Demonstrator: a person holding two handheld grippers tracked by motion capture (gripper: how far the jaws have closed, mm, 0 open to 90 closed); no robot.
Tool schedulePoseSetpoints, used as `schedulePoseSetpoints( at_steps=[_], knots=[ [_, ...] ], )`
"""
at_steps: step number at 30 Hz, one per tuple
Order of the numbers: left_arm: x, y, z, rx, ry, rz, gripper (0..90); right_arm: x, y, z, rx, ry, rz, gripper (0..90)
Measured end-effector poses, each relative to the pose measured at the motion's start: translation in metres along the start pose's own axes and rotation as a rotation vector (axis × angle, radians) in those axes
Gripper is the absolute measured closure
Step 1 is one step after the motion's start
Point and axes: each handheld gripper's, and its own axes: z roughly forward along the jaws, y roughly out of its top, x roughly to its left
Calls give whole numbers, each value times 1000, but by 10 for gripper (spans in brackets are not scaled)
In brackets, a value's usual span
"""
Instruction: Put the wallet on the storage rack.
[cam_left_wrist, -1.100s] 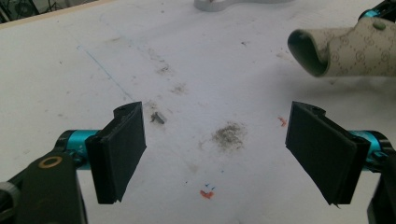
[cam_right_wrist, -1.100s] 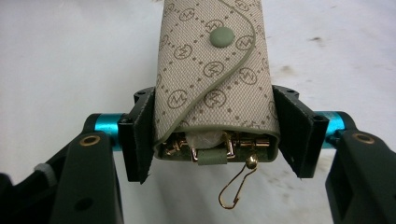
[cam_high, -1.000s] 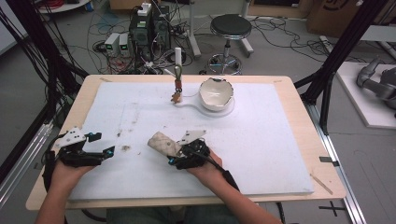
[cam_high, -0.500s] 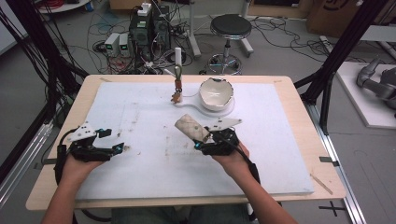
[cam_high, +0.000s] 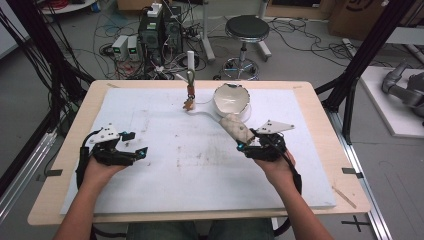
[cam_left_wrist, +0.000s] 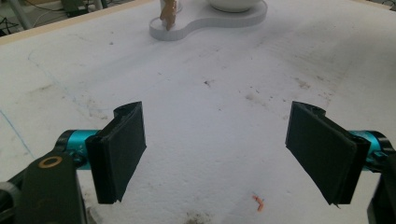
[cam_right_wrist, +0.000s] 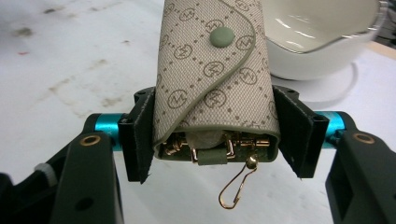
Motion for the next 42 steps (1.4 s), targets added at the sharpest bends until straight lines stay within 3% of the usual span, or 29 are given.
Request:
schedulePoseSetpoints(
  at_steps=[7,15,33,42],
  knots=[
    [0,1,2,1,6,-3,200,-21,4,-2,16,-35,9,372],
    [0,-1,-2,4,17,-3,200,-36,18,12,53,-70,3,372],
    [2,-1,-7,4,27,2,200,-44,79,58,166,-134,-89,371],
    [4,-3,-9,3,30,-1,200,-48,94,87,246,-177,-95,371]
  ],
)
